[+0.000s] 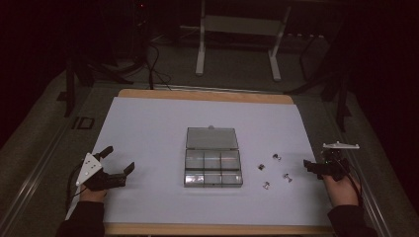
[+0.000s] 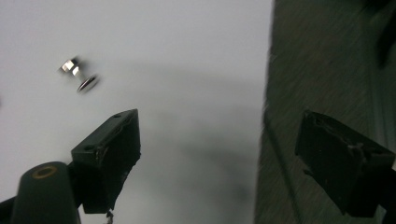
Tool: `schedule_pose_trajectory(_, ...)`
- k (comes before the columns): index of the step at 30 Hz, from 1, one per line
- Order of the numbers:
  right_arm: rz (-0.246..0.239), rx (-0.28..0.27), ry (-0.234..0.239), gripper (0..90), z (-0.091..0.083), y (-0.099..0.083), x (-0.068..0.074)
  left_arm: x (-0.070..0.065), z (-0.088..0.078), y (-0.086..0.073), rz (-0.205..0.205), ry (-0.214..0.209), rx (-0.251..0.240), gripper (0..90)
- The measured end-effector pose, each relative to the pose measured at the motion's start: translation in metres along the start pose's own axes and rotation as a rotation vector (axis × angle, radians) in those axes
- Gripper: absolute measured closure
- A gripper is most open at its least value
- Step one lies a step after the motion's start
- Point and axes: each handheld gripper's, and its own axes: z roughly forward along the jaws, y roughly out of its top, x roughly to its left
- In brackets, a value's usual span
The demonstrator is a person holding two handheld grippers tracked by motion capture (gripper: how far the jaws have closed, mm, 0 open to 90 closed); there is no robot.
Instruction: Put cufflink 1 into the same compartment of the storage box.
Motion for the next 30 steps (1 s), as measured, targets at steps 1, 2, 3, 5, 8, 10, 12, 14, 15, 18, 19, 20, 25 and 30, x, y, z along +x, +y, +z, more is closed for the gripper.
schedule_pose_trajectory(1,0.000,0.000,0.000,14.0,0.000,0.000,0.000,0.000,0.000,0.000,0.000,0.000,0.000,1.6)
schedule_pose_trajectory(2,0.006,0.034,0.021,13.6,0.000,0.002,0.000,0.000,0.000,0.000,-0.001,0.000,0.001,1.7)
schedule_pose_trajectory(3,0.011,0.070,0.040,13.8,0.000,0.004,0.000,0.000,0.000,0.000,-0.002,-0.001,0.001,1.7)
schedule_pose_trajectory(5,-0.013,0.163,0.045,14.1,0.000,0.008,0.003,0.000,0.000,0.000,-0.003,-0.001,0.001,1.7)
schedule_pose_trajectory(8,-0.029,0.217,0.063,14.1,-0.001,0.011,0.004,0.000,0.000,0.000,-0.002,-0.001,0.001,1.6)
schedule_pose_trajectory(10,-0.034,0.241,0.076,14.1,-0.001,0.012,0.005,0.000,0.000,0.000,-0.003,-0.001,0.001,1.7)
schedule_pose_trajectory(12,-0.068,0.335,0.099,13.9,-0.002,0.016,0.009,0.000,0.000,0.000,-0.004,-0.002,0.001,1.6)
schedule_pose_trajectory(14,-0.082,0.379,0.099,13.9,-0.001,0.018,0.009,0.001,0.000,0.000,-0.004,-0.003,0.001,1.7)
schedule_pose_trajectory(15,-0.082,0.379,0.099,13.9,-0.001,0.018,0.009,0.001,0.000,0.000,-0.003,-0.003,0.001,1.7)
schedule_pose_trajectory(18,-0.110,0.453,0.111,13.9,0.000,0.020,0.011,0.001,0.000,0.000,-0.003,-0.004,0.001,1.7)
schedule_pose_trajectory(19,-0.119,0.470,0.115,13.9,0.000,0.020,0.011,0.001,0.000,0.000,-0.003,-0.003,0.001,1.7)
schedule_pose_trajectory(20,-0.134,0.486,0.119,13.9,0.000,0.020,0.012,0.001,0.000,0.000,-0.003,-0.003,0.001,1.7)
schedule_pose_trajectory(25,-0.175,0.594,0.177,14.1,0.002,0.017,0.015,0.000,0.000,0.000,-0.003,-0.003,0.000,1.6)
schedule_pose_trajectory(30,-0.250,0.709,0.218,14.9,0.005,0.011,0.021,0.000,0.000,0.000,-0.003,-0.003,0.000,1.6)
